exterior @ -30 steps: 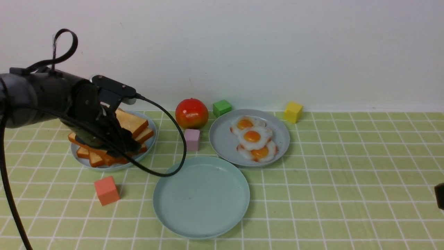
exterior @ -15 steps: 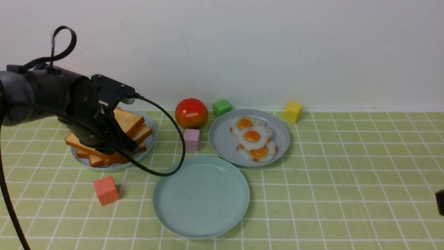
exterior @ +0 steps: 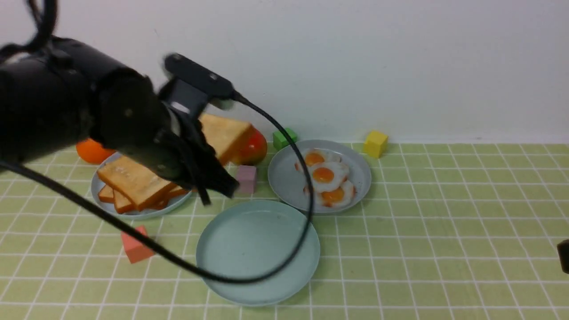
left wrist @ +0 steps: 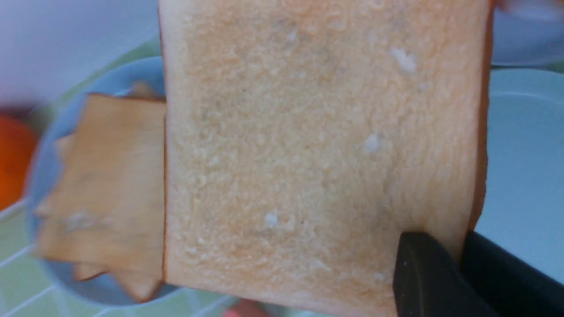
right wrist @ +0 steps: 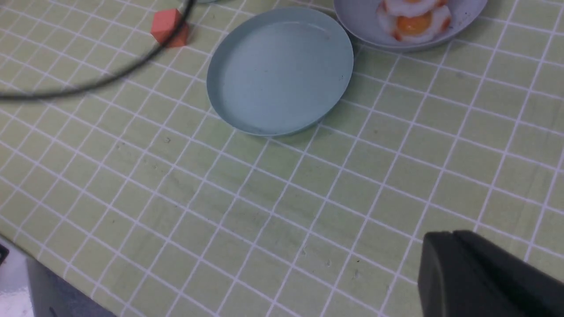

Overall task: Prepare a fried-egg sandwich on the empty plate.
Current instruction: Use the left arm to put a slice of bread into the empty plate in the middle

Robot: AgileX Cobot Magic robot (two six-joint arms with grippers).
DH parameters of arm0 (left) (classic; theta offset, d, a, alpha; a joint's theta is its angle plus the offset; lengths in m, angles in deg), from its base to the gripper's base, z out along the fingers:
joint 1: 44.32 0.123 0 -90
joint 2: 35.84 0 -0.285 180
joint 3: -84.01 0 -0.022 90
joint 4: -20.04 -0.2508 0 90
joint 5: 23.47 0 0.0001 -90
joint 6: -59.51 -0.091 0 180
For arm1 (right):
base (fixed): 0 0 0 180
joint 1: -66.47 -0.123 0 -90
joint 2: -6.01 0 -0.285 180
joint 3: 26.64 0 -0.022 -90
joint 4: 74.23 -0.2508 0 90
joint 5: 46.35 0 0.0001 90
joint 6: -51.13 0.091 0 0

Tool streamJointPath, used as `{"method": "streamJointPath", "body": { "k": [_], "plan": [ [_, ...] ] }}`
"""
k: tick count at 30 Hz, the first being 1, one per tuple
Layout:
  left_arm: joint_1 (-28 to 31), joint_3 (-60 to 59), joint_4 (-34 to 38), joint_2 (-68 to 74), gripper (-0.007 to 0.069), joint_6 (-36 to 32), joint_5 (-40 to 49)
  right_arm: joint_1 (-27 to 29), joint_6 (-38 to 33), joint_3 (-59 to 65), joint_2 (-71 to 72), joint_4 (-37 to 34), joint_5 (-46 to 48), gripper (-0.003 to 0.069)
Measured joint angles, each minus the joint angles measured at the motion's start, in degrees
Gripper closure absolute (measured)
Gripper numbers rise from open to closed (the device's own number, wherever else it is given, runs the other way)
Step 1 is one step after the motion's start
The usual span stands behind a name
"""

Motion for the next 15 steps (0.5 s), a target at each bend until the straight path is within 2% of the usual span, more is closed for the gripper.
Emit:
{"method": "streamJointPath", "body": {
  "k": [3, 6, 15],
  "plan": [
    [-5.8, -1.3, -0.1, 3.3, 0.0564, 1.2, 0.7, 0.0, 0.0, 0.0, 0.0, 0.0, -0.2, 0.0628],
    [-8.6, -1.5, -0.4, 6.9, 0.0564, 1.7, 0.7, 0.0, -0.1, 0.0, 0.0, 0.0, -0.2, 0.0628],
    [-9.6, -1.5, -1.8, 13.3, 0.0567, 1.9, 0.1, 0.0, -0.1, 0.0, 0.0, 0.0, -0.2, 0.0621]
  ]
}}
